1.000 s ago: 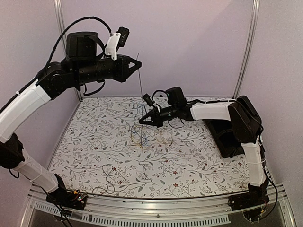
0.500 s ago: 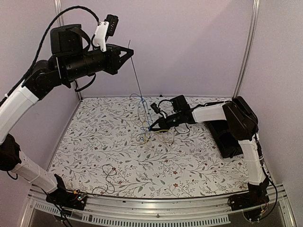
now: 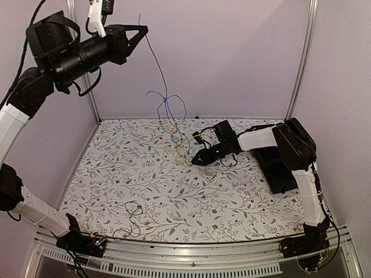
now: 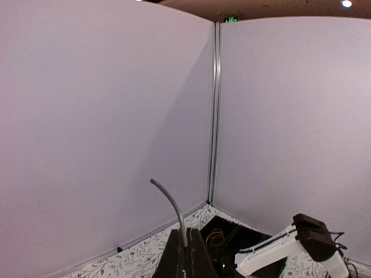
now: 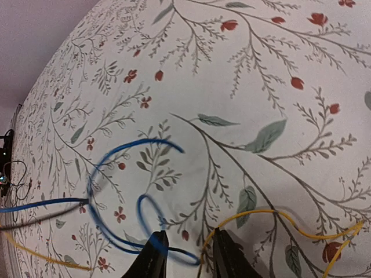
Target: Untangle the cables
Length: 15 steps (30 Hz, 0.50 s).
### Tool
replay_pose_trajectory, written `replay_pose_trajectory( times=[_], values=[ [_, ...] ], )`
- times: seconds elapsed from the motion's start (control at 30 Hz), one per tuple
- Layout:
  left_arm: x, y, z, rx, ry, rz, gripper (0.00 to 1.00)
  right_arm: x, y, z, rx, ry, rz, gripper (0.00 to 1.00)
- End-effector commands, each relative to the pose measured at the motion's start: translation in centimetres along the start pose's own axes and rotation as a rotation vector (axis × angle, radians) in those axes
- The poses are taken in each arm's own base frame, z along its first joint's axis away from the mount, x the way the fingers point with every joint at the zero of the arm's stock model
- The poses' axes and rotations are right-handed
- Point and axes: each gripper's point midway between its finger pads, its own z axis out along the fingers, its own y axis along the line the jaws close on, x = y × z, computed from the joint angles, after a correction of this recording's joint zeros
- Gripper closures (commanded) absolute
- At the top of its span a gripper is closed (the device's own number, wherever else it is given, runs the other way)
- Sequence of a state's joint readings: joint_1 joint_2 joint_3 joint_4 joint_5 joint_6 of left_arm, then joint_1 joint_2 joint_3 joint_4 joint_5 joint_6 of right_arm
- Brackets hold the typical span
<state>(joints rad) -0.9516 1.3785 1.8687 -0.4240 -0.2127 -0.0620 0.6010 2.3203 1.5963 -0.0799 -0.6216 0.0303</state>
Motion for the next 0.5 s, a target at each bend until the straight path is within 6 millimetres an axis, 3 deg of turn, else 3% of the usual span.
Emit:
replay_pose_trajectory(
  times=[0.0, 0.27, 0.4, 0.47],
  values=[
    [-8.7, 0.2, -4.3, 0.017, -0.291, -0.045, 1.0, 4.1, -4.3, -0.8, 0.142, 0.109, 0.104, 0.68],
    [0.3, -0.9, 0.2, 0.034, -0.148, -0.099, 1.0, 0.7, -0.8, -3.6, 0.068, 0.069, -0.043, 0.68],
    [4.0, -0.7, 1.5, 0.017, -0.104, -0.132, 1.0, -2.5, 0.8, -7.7, 0.155, -0.02, -0.164, 0.65],
    [6.6, -0.4, 2.4, -0.003, -0.06, -0.141, 1.0, -3.2, 0.8, -9.4, 0.222, -0.044, -0.205, 0.59]
  ],
)
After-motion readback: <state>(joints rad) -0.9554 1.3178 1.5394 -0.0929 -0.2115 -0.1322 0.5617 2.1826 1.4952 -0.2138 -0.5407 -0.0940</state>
